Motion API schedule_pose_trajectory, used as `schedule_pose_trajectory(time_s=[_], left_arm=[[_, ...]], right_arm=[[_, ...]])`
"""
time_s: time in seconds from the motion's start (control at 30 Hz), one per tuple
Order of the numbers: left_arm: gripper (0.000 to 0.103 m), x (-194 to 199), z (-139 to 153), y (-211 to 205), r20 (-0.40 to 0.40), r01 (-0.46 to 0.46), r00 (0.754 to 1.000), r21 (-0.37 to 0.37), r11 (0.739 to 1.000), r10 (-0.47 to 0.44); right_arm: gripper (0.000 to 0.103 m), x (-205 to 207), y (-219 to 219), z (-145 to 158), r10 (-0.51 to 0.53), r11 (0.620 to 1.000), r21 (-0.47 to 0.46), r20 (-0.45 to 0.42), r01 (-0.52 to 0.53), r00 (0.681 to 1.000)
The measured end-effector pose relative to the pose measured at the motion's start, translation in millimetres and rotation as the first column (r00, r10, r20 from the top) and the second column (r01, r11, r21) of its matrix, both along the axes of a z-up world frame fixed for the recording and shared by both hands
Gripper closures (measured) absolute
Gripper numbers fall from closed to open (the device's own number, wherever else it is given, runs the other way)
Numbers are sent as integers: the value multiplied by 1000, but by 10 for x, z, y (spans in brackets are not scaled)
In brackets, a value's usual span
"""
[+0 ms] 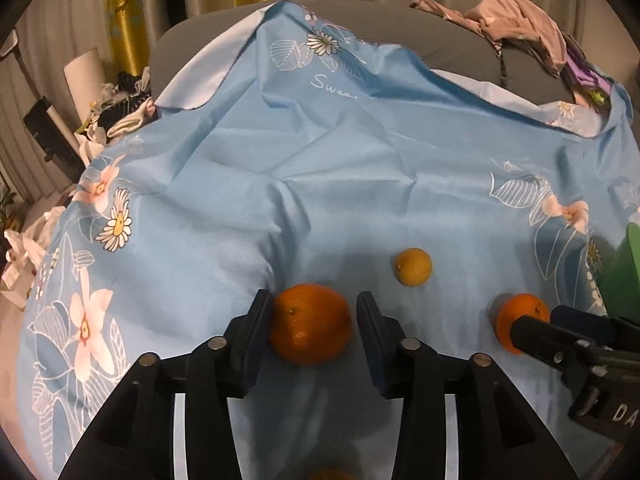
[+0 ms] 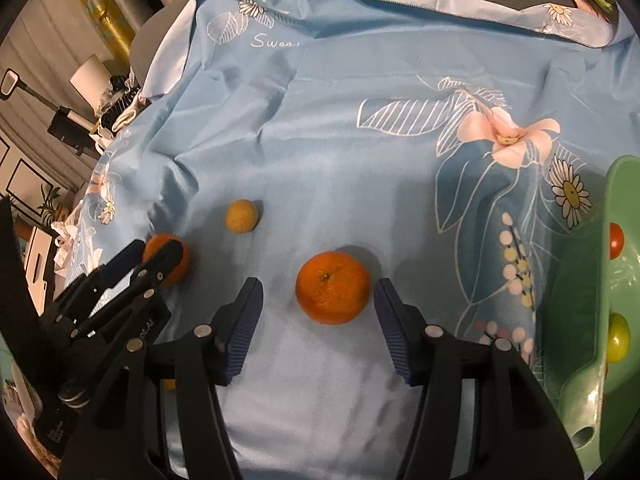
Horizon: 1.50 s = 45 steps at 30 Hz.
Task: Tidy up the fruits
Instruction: 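Close the right tool on the large orange, then carry the orange with the right tool into the green bowl and release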
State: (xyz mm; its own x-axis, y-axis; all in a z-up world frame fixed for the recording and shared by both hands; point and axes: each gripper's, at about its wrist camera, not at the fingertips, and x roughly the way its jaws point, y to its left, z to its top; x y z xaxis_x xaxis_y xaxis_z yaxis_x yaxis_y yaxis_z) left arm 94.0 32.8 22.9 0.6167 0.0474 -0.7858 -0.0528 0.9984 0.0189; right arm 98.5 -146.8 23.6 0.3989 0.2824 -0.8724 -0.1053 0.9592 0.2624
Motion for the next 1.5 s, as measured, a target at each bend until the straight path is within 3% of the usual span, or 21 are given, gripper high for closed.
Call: schedule_pose_trajectory(time_s=[0.07, 0.2, 0.33, 0.4, 0.43, 0.5, 0.77, 0.8, 0.83, 0.97, 1.1, 1.17, 1.23, 1.27, 1.5], left_arm=[[60, 7, -1, -2, -2, -1, 1000, 0, 1000, 1], [47, 30, -15, 3, -5, 15, 1000, -35, 999, -15], [47, 50, -17, -25, -8, 2, 1000, -32, 999, -2], [47, 55, -17, -35, -10, -8, 1000, -29, 1000, 7], [53, 54, -15, -40, -7, -21, 1000, -19, 1000, 21], [64, 59, -26, -35, -4, -51, 999, 15, 999, 51], [68, -31, 78, 145, -35, -55, 998, -201, 978, 49], [88, -67, 125, 134, -24, -46, 999, -222, 974, 41], [96, -114, 194, 101, -3, -22, 1000, -227, 974, 22], [96, -218, 281, -86, 29, 64, 998, -213, 975, -59], [96, -131, 178, -108, -17, 49, 998, -184, 982, -53], [89, -89, 171, -45, -22, 40, 999, -192, 981, -45], [69, -47, 151, 19, -24, 36, 999, -216, 976, -42], [65, -32, 128, 38, -33, 26, 999, -224, 974, -34], [57, -7, 12, 6, -51, -6, 999, -129, 992, -1]], right_arm=[[45, 6, 14, -29, 1, 1000, -9, -5, -1, 1000], [45, 29, 45, -75, 4, 1000, -16, -18, -5, 1000], [45, 28, 60, -92, 8, 999, -46, 1, -8, 1000], [51, 36, 59, -118, 13, 999, -46, 0, -13, 1000], [60, 40, 62, -135, 8, 998, -64, 1, -8, 1000], [60, 45, 47, -136, 5, 998, -58, 8, -5, 1000], [61, 13, -38, -38, -8, 1000, -16, 32, 9, 999], [61, 7, -61, -6, -11, 1000, -9, 41, 11, 999], [61, 2, -86, 22, -16, 1000, -5, 49, 16, 999], [60, 3, -150, 8, -32, 999, -3, 37, 32, 999], [60, 16, -204, -27, -48, 999, 2, 15, 48, 999], [60, 16, -206, -11, -49, 999, 5, 17, 49, 999], [60, 14, -195, -6, -44, 999, 13, 15, 44, 999], [60, 15, -183, -9, -41, 999, 14, 15, 41, 999], [59, 20, -152, -26, -31, 999, 10, 7, 31, 999]])
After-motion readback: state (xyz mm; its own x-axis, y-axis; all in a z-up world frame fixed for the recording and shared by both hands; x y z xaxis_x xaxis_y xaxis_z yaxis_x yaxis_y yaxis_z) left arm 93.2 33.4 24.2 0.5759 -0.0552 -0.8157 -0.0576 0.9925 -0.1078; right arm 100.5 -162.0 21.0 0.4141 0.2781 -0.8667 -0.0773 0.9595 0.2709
